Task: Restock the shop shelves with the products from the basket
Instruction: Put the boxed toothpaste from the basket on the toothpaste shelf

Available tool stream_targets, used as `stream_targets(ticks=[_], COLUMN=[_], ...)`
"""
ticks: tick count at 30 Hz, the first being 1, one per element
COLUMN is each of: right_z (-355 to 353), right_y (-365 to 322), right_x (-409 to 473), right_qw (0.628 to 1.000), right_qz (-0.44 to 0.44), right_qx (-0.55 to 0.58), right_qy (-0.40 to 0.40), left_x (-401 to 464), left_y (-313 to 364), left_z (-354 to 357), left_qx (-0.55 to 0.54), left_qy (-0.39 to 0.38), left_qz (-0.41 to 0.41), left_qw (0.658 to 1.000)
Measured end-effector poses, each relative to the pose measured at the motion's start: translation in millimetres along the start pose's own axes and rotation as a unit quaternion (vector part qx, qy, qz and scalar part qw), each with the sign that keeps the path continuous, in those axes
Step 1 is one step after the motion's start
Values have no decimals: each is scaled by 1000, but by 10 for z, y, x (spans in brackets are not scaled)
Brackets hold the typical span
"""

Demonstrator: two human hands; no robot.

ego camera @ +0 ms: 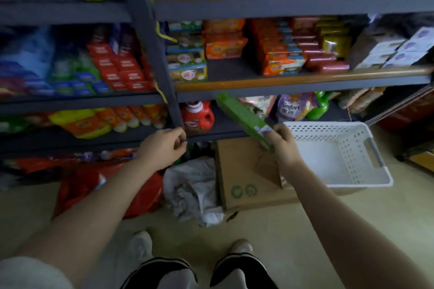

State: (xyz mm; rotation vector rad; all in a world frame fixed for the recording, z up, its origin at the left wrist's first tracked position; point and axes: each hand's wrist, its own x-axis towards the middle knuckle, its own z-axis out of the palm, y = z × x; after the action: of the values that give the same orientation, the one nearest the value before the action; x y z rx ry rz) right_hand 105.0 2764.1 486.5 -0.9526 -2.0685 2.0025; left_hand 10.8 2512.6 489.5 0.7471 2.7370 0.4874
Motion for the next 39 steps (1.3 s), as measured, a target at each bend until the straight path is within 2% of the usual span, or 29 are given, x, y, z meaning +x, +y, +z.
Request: stream_targets(ticks=[6,11,14,21,28,32,36,39], right_z=[1492,2680,3192,3938,4433,4700,4820,4724], right_y=[-213,-561,-715,-843,-833,-820,-796,-835], right_x=[-559,-682,-615,-353,-146,-92,-54,-7], right_qw=[985,967,965,934,867,828,831,844], right_qz=[-150,-225,-229,-270,-309,-259,-208,-195], right_qx=[-44,-99,-116,-232,-388,-496,-516,-486], right_qy=[-78,-68,-58,-22,-36,-29,-25,-111], left_x=[-555,-879,-874,-333,59,54,89,166], left_y=[-1332,-2251,-2576,-2800,-2931,-3083,-3163,-3120], left_z=[-666,-1123,-1298,-1576,-1540,-1417,-1399,-1402], left_qx=[23,24,8,-45,-26,-48,-68,-87], left_qy=[2,18,29,79,111,95,88,82], left_qz=[-10,-25,-38,-38,-36,-8,28,41], left_qw=[1000,999,999,995,993,994,993,992])
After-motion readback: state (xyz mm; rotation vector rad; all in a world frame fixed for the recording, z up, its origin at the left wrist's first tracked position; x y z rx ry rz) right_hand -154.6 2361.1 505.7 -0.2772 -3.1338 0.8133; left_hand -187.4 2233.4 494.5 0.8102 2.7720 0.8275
